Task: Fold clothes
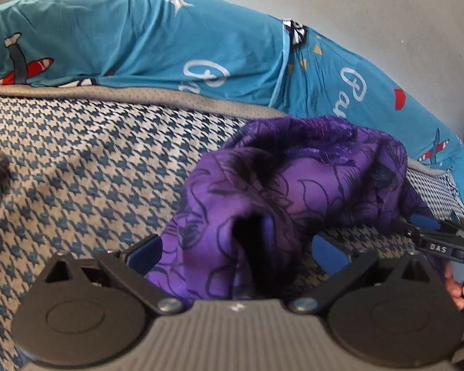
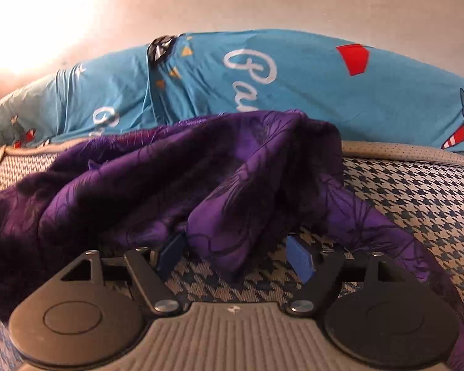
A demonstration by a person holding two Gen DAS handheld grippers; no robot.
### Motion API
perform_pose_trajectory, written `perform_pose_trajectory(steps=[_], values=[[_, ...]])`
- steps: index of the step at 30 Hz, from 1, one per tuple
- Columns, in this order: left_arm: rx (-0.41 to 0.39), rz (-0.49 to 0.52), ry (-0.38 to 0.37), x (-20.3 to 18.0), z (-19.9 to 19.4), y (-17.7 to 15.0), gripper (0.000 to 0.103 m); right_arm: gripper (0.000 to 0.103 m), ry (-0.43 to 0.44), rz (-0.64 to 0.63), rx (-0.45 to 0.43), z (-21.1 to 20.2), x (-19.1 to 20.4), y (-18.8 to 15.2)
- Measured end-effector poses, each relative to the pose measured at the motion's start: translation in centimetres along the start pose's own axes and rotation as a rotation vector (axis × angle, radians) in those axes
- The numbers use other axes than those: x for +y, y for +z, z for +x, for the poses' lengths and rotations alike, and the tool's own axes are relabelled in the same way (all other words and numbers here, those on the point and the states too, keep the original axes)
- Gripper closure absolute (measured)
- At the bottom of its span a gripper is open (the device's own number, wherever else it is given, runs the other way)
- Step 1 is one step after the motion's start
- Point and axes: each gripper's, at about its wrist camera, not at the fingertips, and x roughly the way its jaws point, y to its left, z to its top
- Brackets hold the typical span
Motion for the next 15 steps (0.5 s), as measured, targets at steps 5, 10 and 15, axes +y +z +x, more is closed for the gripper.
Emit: perform_pose_trajectory(steps=[5,10,15], values=[[0.096,0.118,0.095,-2.0,2.8,-1.1,0.0,0.03,-0.078,-0.142,-0.008,2.0,1.8,-0.5],[0.102,0.161,0.298,-2.6,4.9,-1.8,0.0,0.041,-0.135,-0.217,-0.032,3.7,2.9,-0.3],[0.014,0.123,0.468,-2.5,4.8,-0.7,0.01,0.087,-0.076,-0.149,-0.079,3.0,3.0,1.0]])
